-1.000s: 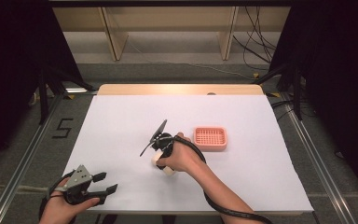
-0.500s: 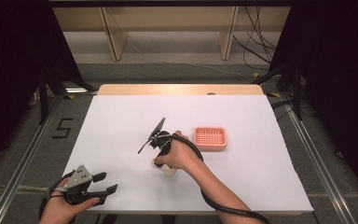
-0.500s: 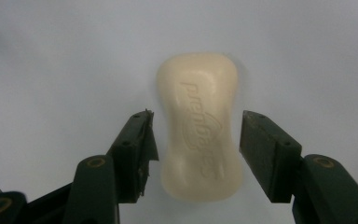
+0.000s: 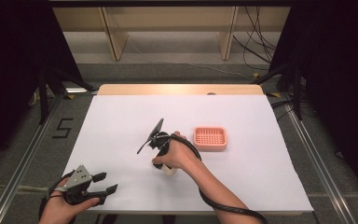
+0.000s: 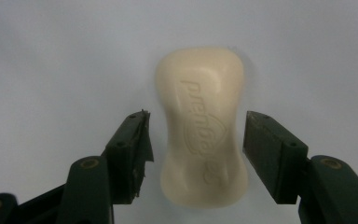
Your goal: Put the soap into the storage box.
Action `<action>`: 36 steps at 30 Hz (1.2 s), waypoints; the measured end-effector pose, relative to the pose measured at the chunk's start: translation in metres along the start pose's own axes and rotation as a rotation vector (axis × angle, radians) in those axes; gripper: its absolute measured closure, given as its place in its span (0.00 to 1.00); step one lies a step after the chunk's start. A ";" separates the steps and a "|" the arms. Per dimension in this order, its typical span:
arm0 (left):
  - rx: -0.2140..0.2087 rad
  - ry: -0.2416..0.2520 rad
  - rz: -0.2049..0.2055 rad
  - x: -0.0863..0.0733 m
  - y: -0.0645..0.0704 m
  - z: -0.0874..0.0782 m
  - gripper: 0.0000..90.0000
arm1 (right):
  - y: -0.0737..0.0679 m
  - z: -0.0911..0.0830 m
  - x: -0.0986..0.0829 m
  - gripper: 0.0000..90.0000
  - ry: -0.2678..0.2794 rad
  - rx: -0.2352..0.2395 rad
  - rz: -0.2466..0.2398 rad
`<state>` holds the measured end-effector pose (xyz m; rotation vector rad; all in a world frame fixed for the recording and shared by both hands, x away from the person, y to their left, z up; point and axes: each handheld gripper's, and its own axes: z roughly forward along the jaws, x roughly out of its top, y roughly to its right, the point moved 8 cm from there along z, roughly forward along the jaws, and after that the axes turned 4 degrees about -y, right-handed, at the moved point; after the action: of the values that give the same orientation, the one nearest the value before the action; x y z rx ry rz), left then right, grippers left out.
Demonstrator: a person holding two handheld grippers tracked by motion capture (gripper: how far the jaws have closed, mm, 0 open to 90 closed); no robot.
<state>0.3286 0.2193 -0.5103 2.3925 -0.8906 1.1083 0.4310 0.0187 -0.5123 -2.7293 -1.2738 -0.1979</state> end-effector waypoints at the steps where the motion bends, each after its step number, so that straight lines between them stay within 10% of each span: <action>1: -0.001 -0.002 -0.004 0.000 0.000 0.000 0.40 | -0.002 0.001 0.000 0.46 -0.015 0.008 0.021; 36: -0.018 0.002 -0.034 0.000 0.004 0.000 0.39 | -0.001 0.022 0.002 0.50 -0.085 0.005 0.059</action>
<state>0.3258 0.2160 -0.5105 2.3828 -0.8522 1.0856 0.4327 0.0250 -0.5332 -2.7949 -1.2101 -0.0737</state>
